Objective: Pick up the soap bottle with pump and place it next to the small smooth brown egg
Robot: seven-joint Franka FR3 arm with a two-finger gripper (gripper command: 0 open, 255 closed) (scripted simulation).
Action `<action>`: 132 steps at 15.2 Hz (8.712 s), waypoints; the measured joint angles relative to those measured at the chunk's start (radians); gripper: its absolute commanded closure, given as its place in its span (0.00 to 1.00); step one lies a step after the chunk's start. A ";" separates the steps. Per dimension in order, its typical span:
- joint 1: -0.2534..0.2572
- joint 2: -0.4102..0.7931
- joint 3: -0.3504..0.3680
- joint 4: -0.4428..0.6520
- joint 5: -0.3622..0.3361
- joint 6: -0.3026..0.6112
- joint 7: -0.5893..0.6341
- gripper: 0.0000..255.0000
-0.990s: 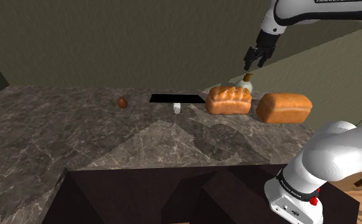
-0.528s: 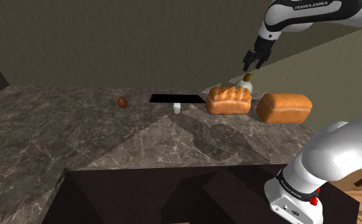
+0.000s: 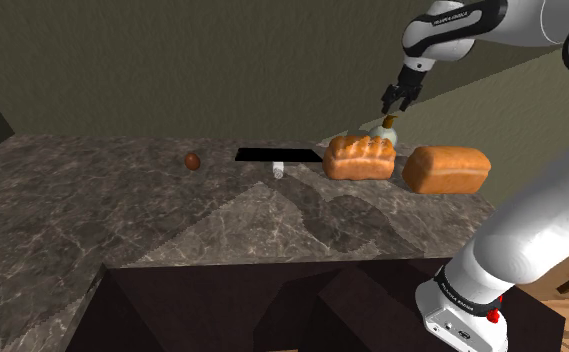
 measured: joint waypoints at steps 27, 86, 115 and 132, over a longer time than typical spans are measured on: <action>-0.126 0.417 -0.037 0.232 0.306 0.082 -0.262 1.00; -0.024 0.231 -0.036 0.603 0.148 -0.419 -0.017 1.00; 0.342 0.054 0.337 0.270 -0.016 -0.200 0.716 1.00; 0.517 0.345 0.487 0.584 -0.036 -0.227 1.049 1.00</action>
